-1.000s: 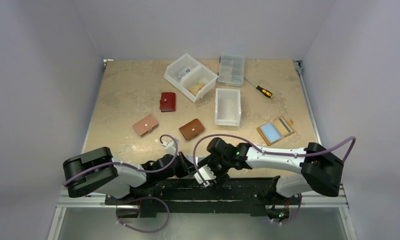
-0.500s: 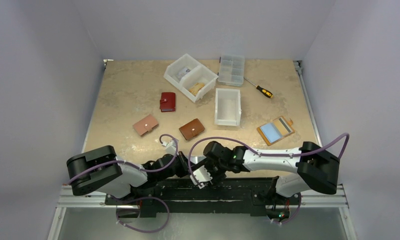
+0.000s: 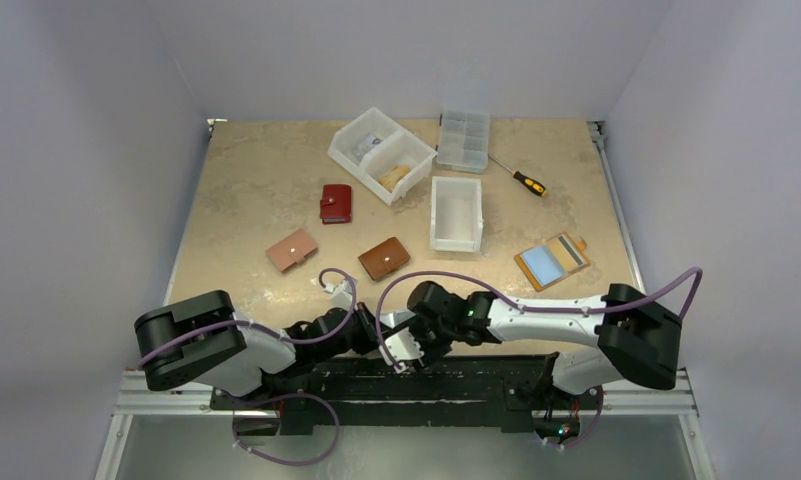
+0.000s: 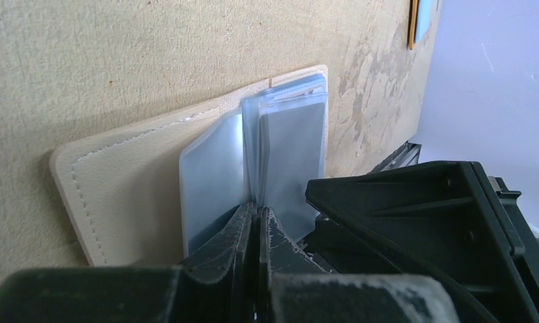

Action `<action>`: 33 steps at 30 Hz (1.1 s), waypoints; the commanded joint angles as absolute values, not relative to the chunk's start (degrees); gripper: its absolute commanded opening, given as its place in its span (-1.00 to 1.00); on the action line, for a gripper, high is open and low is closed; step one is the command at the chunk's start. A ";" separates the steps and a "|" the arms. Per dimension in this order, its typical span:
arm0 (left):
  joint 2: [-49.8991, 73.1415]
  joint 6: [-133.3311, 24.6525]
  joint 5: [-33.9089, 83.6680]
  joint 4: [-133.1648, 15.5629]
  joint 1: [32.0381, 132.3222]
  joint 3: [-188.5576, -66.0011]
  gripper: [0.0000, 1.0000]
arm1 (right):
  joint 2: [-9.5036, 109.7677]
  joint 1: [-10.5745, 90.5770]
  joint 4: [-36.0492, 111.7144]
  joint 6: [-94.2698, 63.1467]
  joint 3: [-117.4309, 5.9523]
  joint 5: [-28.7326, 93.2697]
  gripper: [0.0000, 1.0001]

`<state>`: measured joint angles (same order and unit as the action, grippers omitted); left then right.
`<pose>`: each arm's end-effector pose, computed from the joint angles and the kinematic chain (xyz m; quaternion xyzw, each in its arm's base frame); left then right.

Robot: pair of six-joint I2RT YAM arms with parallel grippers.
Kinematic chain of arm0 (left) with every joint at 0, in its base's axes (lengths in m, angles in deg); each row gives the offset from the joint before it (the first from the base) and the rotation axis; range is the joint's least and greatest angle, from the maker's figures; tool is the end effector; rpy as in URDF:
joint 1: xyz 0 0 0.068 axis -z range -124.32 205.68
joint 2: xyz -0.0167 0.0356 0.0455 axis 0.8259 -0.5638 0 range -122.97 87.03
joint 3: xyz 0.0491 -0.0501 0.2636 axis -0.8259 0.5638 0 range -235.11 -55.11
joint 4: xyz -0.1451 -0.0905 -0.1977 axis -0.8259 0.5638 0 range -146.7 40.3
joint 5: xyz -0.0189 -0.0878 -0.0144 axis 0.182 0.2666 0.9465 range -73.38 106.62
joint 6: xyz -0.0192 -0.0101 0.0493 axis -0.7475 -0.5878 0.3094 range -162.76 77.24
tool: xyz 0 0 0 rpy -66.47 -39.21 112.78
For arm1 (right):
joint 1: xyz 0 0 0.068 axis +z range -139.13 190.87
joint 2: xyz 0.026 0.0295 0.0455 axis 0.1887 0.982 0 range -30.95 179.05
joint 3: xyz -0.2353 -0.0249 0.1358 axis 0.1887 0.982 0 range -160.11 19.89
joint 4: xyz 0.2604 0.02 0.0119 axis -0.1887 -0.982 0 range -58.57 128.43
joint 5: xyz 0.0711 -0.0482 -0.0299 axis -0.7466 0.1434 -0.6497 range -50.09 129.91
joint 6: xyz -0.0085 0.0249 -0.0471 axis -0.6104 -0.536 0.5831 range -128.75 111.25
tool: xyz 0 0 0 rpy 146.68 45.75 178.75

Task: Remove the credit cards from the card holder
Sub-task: Remove the credit card from the card holder.

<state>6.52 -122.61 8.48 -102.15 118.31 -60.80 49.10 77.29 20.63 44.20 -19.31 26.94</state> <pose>0.0935 -0.1697 0.0996 -0.1643 0.8461 -0.4570 0.2199 0.0951 0.2374 0.1659 -0.8412 0.4566 0.1395 0.2539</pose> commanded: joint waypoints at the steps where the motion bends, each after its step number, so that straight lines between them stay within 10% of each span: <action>1: 6.52 -121.15 8.36 -101.67 118.17 -61.73 -1.00 | 46.63 76.89 21.12 43.48 -22.12 26.02 0.10; 11: 6.67 -119.46 8.61 -99.48 118.17 -62.88 -1.00 | 45.62 76.44 21.05 42.77 -22.66 26.79 0.03; 17: 8.51 -118.49 8.37 -96.91 118.12 -63.36 -0.48 | 45.18 76.44 21.04 42.32 -23.04 26.73 -0.03; 33: 17.72 -115.55 5.55 -84.91 118.08 -64.25 0.15 | 43.78 76.53 24.02 39.88 -23.62 29.29 -0.18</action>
<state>16.42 -117.94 7.38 -89.32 118.31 -63.38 45.67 76.70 21.00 41.36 -20.90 28.27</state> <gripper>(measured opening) 0.543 0.416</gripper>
